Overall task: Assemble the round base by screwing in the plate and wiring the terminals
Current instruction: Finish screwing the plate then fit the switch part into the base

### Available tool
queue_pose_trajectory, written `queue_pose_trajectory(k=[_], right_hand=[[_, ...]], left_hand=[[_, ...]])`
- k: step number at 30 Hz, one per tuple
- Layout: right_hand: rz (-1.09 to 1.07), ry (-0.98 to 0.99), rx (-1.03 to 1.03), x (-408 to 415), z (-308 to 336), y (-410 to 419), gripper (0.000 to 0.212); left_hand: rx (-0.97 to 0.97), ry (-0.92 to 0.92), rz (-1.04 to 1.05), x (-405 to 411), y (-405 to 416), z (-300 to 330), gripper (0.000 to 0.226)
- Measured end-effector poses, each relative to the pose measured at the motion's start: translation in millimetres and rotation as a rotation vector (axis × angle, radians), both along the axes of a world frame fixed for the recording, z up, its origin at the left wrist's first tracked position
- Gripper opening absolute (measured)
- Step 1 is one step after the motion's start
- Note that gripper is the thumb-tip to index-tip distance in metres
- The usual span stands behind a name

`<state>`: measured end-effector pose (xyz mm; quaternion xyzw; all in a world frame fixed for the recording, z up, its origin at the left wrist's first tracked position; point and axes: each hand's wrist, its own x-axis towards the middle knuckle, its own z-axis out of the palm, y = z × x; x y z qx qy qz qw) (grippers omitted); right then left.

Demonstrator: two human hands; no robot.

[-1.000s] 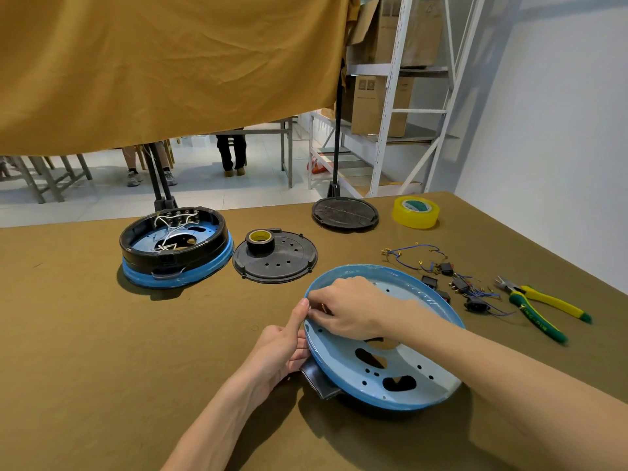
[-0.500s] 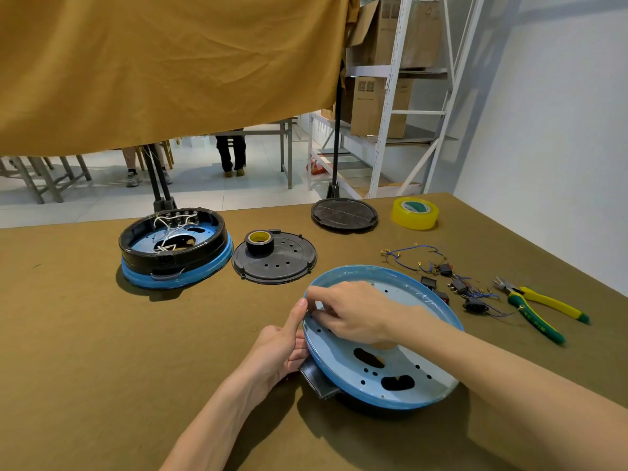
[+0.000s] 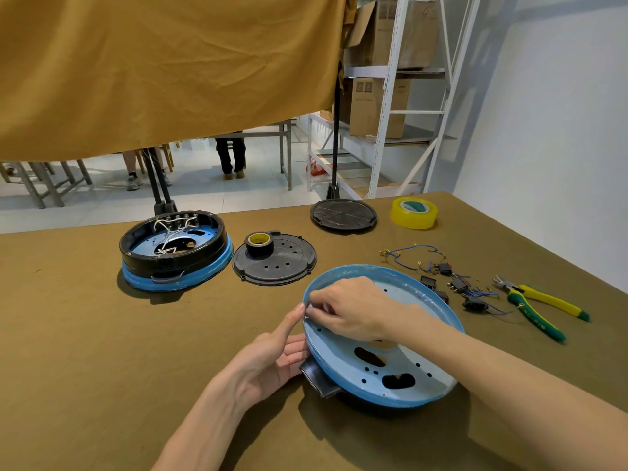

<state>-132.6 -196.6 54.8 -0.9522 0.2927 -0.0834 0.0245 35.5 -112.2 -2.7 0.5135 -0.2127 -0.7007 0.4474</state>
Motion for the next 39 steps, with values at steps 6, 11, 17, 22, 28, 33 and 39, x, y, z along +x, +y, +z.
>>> queue_pose_trajectory(k=[6,11,17,22,28,33,39], right_hand=[[-0.185,-0.195,0.126,-26.2,-4.6,-2.3,0.009],[-0.108,-0.229,0.167,-22.8,-5.8,7.9,0.016],[-0.046,-0.098,0.143,-7.0,3.2,3.4,0.010],[-0.059,0.041,0.010,6.5,3.5,6.4,0.023],[-0.306,-0.356,0.041,-41.2,12.5,7.8,0.016],[-0.836,-0.541,-0.043,-121.7,8.2,9.1,0.015],[-0.917,-0.176,0.163,-148.3,-19.6,26.2,0.027]], left_hand=[[-0.011,-0.028,0.132,-11.4,-2.7,-4.5,0.093],[-0.020,0.009,0.122,-6.6,-6.9,-16.9,0.079],[-0.044,-0.019,0.085,-5.3,-1.7,-13.8,0.090],[-0.053,-0.024,0.091,-8.5,1.4,-9.1,0.087],[-0.047,-0.079,0.135,-13.3,-2.0,-10.3,0.083],[-0.070,-0.152,0.208,-18.6,-0.7,-6.4,0.085],[-0.093,-0.143,0.291,-21.6,5.0,-3.1,0.099]])
